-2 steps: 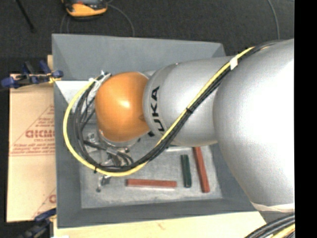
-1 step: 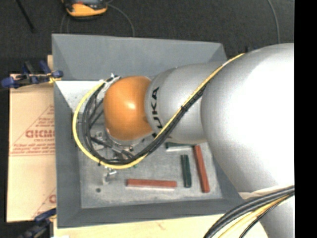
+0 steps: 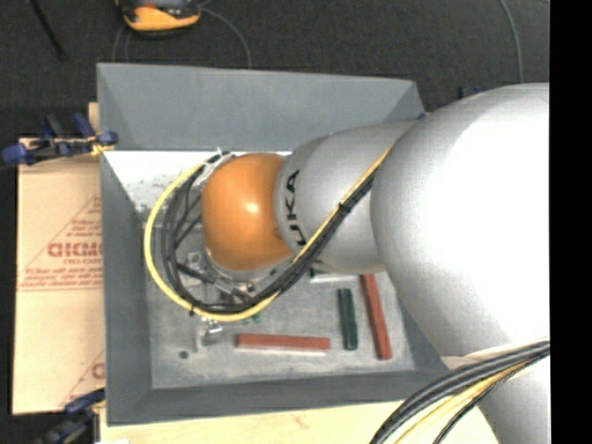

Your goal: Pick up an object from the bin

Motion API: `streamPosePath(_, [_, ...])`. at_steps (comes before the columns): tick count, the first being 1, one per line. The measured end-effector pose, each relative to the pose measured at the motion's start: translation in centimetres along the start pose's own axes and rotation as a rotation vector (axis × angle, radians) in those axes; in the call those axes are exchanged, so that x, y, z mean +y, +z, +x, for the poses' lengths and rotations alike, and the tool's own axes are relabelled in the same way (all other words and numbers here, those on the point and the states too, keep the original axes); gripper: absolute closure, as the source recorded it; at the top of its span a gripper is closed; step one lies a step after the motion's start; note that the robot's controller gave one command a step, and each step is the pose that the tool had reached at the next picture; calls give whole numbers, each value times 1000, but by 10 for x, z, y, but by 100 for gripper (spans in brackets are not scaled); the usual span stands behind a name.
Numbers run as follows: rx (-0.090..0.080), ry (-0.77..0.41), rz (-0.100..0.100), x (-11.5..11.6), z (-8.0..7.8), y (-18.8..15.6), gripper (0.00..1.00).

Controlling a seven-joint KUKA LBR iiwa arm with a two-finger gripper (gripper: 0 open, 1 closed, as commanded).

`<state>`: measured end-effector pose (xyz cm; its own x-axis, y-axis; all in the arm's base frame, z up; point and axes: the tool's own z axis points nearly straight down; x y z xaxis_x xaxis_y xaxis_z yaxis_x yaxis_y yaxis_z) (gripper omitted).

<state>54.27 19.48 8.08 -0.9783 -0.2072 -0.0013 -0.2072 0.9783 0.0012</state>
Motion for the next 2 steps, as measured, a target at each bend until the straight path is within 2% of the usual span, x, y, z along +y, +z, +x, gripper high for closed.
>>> streamPosePath(1, [-2,-120,1,-33,-8,-8,0])
streamPosePath(2, [-3,-355,3,-63,-10,-11,0])
